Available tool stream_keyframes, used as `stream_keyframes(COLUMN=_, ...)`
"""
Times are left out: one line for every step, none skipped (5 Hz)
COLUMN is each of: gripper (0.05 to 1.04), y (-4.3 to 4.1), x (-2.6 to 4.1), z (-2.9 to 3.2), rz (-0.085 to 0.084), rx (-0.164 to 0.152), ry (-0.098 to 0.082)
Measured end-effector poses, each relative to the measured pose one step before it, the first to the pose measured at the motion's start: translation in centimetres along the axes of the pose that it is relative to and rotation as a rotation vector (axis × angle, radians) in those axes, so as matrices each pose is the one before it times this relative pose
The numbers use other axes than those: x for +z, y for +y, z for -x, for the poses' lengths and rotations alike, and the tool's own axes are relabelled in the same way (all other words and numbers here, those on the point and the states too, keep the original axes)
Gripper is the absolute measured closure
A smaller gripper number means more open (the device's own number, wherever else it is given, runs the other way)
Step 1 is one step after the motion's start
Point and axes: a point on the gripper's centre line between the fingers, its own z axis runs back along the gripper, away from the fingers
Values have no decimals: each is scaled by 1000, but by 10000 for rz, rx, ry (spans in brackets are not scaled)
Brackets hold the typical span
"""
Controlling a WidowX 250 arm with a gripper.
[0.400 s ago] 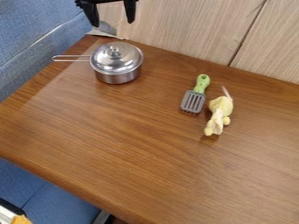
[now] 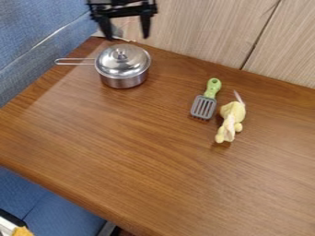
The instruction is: Move the green spatula to the lower left side of the table
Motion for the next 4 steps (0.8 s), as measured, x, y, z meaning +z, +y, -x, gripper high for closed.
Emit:
stream_keyframes(gripper=83, y=-4062, x=-623, z=1003, rz=309, rx=-996, ry=397)
stream_keyframes(gripper=83, y=-3020, x=-786, z=455, rz=233, rx=-594, ry=171)
stream_keyframes(gripper=83, y=-2500, x=-2238, z=1132, rz=-117, rx=-618, ry=327)
stream_keyframes(gripper=83, y=-1923, x=-2737, z=790, rz=-434, rx=-659, ry=476)
